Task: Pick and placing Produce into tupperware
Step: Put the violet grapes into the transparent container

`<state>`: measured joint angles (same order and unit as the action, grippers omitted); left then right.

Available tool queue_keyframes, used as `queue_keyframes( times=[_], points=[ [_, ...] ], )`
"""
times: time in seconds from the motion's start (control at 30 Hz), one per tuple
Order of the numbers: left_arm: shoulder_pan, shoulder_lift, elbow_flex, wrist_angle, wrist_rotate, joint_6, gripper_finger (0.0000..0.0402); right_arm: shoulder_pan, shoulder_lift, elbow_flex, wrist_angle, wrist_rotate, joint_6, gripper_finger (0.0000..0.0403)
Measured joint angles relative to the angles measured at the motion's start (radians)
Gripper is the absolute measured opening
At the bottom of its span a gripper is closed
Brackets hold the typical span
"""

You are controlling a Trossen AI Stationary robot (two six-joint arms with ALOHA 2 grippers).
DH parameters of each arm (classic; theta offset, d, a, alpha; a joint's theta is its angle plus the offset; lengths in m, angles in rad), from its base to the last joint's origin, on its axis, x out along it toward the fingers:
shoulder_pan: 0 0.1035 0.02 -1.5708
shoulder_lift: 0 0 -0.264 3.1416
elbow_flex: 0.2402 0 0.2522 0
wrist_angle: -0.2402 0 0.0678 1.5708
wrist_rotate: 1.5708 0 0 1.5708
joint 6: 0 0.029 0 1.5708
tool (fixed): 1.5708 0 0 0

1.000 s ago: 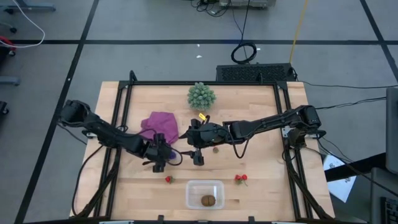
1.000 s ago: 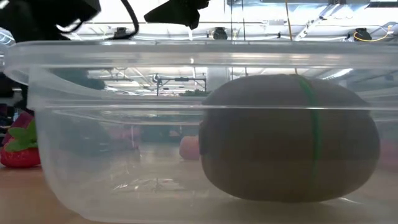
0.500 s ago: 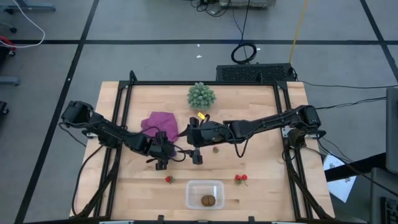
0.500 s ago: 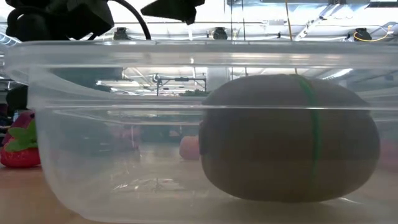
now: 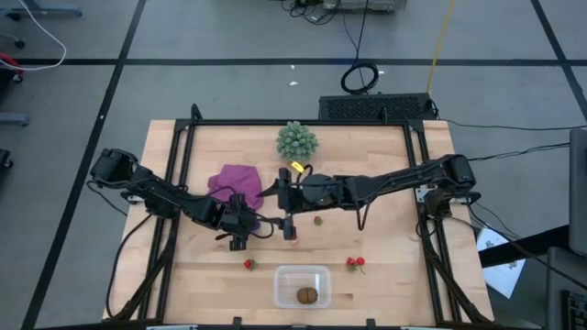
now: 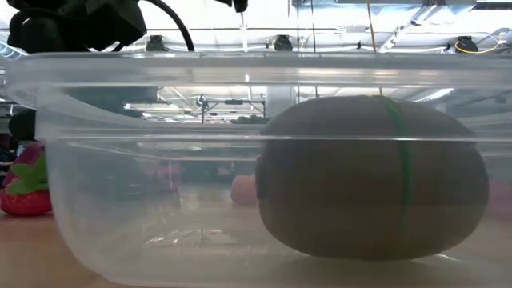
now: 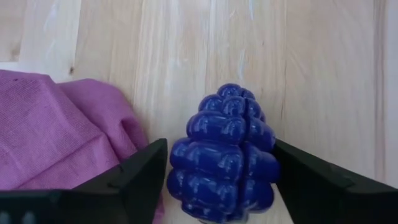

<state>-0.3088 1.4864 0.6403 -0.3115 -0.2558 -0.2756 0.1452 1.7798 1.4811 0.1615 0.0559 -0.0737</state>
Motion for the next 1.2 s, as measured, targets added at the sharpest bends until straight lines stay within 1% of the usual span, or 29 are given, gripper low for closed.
queue_keyframes(
  times=[0.13,0.23,0.33,0.43,0.53,0.73,0.8,0.9,1.0,1.1,1.2],
  points=[
    [0.000,0.000,0.000,0.003,-0.002,-0.003,0.0226,0.000,-0.014,0.000,0.010,0.000,-0.018,0.0290],
    [0.000,0.000,0.000,0.012,0.002,-0.003,0.0208,0.000,-0.027,0.000,0.043,0.000,-0.046,0.0290],
    [0.000,0.000,0.000,0.025,0.003,-0.003,0.0208,0.000,-0.046,0.000,0.077,0.000,-0.071,0.0290],
    [0.000,0.000,0.000,0.027,0.003,-0.004,0.0221,-0.001,-0.069,0.000,0.076,0.014,-0.098,0.0290],
    [0.000,0.000,0.000,0.028,0.003,-0.011,0.0229,-0.001,-0.093,0.000,0.073,0.091,-0.129,0.0290],
    [0.000,0.000,0.013,0.022,0.004,-0.018,0.0231,-0.003,-0.144,0.000,0.074,0.236,-0.214,0.0290],
    [0.000,0.000,0.036,0.011,0.014,-0.013,0.0231,-0.007,-0.164,0.000,0.068,0.265,-0.227,0.0290],
    [0.000,-0.001,0.090,-0.063,0.016,-0.005,0.0231,-0.022,-0.195,0.000,0.059,0.307,-0.229,0.0290],
    [-0.002,-0.001,0.146,-0.144,0.016,0.001,0.0232,-0.044,-0.231,0.000,-0.005,0.376,-0.225,0.0290],
    [-0.012,-0.001,0.201,-0.201,0.014,0.002,0.0232,-0.072,-0.269,0.000,-0.111,0.443,-0.188,0.0290],
    [-0.028,-0.001,0.253,-0.247,0.014,0.003,0.0232,-0.107,-0.309,0.000,-0.231,0.476,-0.128,0.0290]
  ],
)
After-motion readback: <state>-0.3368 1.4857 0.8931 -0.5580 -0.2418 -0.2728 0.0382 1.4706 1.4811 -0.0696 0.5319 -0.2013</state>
